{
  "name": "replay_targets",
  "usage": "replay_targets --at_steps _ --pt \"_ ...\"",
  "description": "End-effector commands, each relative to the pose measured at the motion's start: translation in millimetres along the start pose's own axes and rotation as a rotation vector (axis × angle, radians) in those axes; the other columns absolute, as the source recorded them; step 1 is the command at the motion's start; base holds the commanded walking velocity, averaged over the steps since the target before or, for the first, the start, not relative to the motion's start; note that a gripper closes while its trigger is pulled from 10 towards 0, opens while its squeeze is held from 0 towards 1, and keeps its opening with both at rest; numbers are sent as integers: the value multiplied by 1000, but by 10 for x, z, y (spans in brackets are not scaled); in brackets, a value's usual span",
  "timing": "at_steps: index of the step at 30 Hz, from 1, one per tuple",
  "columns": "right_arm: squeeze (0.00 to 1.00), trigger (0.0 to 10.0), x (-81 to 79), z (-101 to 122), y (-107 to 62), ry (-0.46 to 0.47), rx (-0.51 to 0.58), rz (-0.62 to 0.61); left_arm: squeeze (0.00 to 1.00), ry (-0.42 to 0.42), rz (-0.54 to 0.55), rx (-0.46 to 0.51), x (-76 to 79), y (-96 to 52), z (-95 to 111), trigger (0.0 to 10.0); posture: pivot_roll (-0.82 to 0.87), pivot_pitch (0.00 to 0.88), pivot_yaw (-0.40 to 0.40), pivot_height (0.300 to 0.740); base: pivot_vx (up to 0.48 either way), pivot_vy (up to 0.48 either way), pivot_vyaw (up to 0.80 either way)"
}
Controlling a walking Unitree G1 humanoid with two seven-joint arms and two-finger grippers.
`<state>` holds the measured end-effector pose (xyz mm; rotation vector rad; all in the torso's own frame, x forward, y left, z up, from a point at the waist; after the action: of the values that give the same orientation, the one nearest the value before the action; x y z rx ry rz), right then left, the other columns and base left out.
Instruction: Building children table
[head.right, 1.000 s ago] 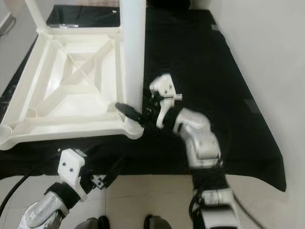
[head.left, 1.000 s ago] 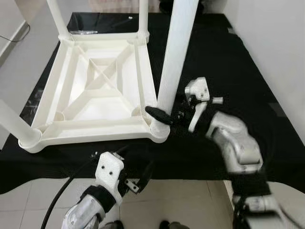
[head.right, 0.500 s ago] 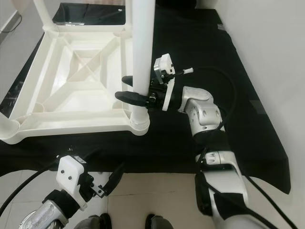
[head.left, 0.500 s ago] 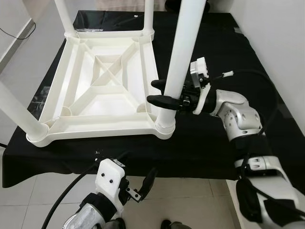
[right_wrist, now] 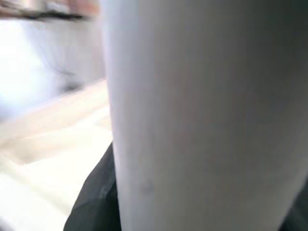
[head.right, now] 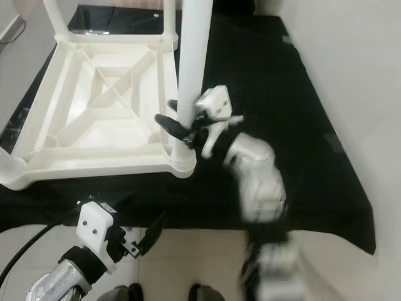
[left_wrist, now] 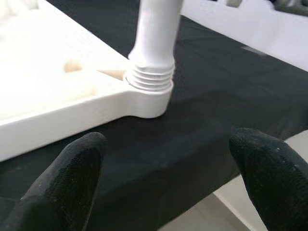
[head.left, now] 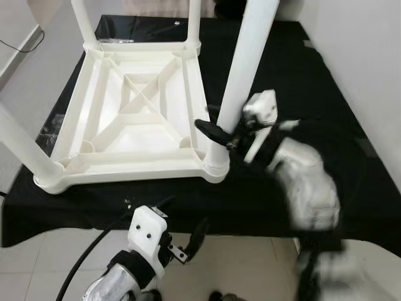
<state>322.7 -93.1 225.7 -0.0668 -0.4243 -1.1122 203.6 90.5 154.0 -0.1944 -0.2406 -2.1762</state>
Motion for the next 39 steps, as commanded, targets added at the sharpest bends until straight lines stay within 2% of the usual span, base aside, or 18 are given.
replay_targets --at_steps 1,3,9,10,11,12,13,16,21,22,23,24,30,35,36,37,38,39 --pt "0 0 -85 -718 -377 1 -405 -86 0 -5 12 -22 -30 -12 -59 10000 37 230 -50 740 0 0 0" --pt "0 0 -175 -703 -430 10 -398 -78 0 -1 13 -24 -55 -1 -65 10000 17 213 -37 740 0 0 0" --pt "0 549 -342 -554 -222 24 -284 31 0 3 -3 -29 -97 67 -81 10000 35 189 -49 740 0 0 0" --pt "0 10000 -350 -515 -186 35 -254 39 0 7 0 -27 -105 72 -79 10000 33 188 -44 740 0 0 0" --pt "180 10000 -350 -439 -162 61 -208 61 0 11 8 -23 -114 74 -74 10000 39 188 -47 740 0 0 0" --pt "180 10000 -350 -439 -162 61 -208 61 0 11 8 -23 -114 74 -74 10000 39 188 -47 740 0 0 0" --pt "1000 10000 -357 -357 -136 120 -147 118 0 13 13 -21 -120 72 -70 10000 39 190 -46 740 0 0 0" --pt "1000 10000 -296 -211 -99 188 -38 215 0 15 17 -18 -122 68 -65 10000 38 191 -46 740 0 0 0" --pt "1000 10000 -174 -52 -108 63 98 469 0 11 12 -18 -91 56 -58 10000 54 214 -49 740 0 0 0" --pt "702 10000 -134 -35 -119 13 118 549 0 11 11 -17 -73 48 -54 10000 60 223 -51 740 0 0 0" --pt "243 10000 -91 -29 -112 -10 130 608 0 11 9 -16 -65 43 -52 10000 60 223 -51 740 0 0 0" --pt "0 10000 -6 -17 -59 -19 141 647 0 10 9 -16 -54 34 -49 10000 63 234 -55 740 0 0 0" --pt "0 10000 255 163 207 -7 217 721 0 9 11 -20 -11 -19 -46 10000 70 259 -56 740 0 0 0" --pt "0 10000 314 277 307 1 258 771 0 8 13 -24 6 -43 -49 10000 75 264 -57 740 0 0 0" --pt "0 9059 318 343 331 3 283 826 0 8 14 -26 14 -53 -51 10000 79 265 -57 740 0 0 0" --pt "0 9059 318 343 331 3 283 826 0 8 14 -26 14 -53 -51 10000 79 265 -57 740 0 0 0" --pt "0 0 317 390 338 13 305 879 0 9 16 -28 21 -61 -53 10000 81 265 -59 740 0 0 0" --pt "0 0 317 390 338 13 305 879 0 9 16 -28 21 -61 -53 10000 81 265 -59 740 0 0 0"
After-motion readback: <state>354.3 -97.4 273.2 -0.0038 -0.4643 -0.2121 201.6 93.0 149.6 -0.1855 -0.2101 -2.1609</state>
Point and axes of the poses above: a point about 5 cm out from each wrist's last joint towards the gripper, its own y axis pointing out of the wrist towards the gripper, its own z axis along the axis of the wrist's last joint, x = y × z, the point moved 2 cm from there along y, pointing out of the wrist towards the gripper, and after that the axes turned 14 degrees about -y, right-handed, at the moved point
